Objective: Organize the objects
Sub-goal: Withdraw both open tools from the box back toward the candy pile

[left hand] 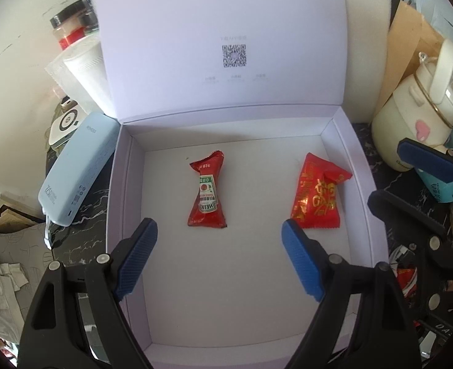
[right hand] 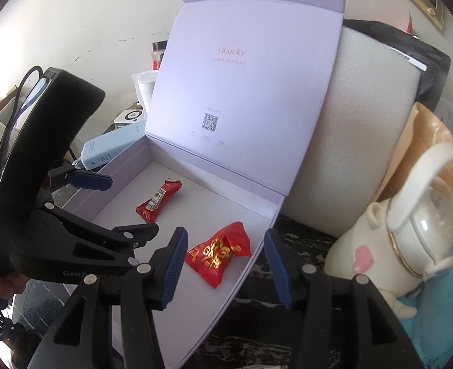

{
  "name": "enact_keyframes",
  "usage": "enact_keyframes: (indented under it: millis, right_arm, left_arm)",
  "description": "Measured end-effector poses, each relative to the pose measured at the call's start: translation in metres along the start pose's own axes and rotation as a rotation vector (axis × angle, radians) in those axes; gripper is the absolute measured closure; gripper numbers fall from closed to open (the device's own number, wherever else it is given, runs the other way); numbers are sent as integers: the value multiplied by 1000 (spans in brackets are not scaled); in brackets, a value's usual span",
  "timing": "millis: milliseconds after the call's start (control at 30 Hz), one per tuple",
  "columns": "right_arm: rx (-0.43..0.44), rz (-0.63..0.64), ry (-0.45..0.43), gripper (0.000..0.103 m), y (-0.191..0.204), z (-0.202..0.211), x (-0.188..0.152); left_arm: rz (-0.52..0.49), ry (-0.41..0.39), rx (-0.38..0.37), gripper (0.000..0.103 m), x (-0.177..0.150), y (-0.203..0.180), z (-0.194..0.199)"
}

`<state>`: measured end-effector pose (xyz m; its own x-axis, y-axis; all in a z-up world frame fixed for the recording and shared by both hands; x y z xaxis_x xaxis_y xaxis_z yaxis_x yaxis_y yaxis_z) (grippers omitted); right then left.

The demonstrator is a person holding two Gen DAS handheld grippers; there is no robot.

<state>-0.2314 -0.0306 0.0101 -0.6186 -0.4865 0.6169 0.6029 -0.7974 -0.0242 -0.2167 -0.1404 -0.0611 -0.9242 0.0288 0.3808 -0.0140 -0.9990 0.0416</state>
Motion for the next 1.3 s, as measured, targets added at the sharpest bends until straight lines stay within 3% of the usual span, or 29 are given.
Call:
enact_keyframes:
  millis: [67,133,333,700,833,1300]
  right_arm:
    - [-7,-4,-8,50,-8,11,-4]
    - [-14,-4,-17,50,-6,6,0]
    - [-28,-11,-47,50,1,21,-5]
    - [-57,-12,-114,50,6,76,-19]
    - [-69,-19,-143,45,7,97,-26]
    - [-122,-52,-188,45,1,154,-62]
  left_arm:
    - [8,-16,10,20,-2,0,9]
    - [9,-39,15,20,18,22,14]
    - [22,-96,-11,21,24,8,49]
    - [-7,-178,8,21,2,-16,114]
    - [-17,-215,9,20,-8,-25,134]
    - [-64,-271,-17,20,-39,-61,174]
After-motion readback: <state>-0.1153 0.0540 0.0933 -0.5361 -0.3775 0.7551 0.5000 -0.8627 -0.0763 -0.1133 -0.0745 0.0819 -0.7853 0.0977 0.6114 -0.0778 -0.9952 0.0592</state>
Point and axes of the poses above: each gripper's, at about its wrist camera, not at the fingertips, and z roughly against the way its jaws point, y to its left, x to its top, the point moved 6 cm from there along -z, roughly the way its jaws point, and after that the axes turned 2 degrees about y, right-handed, at the moved point
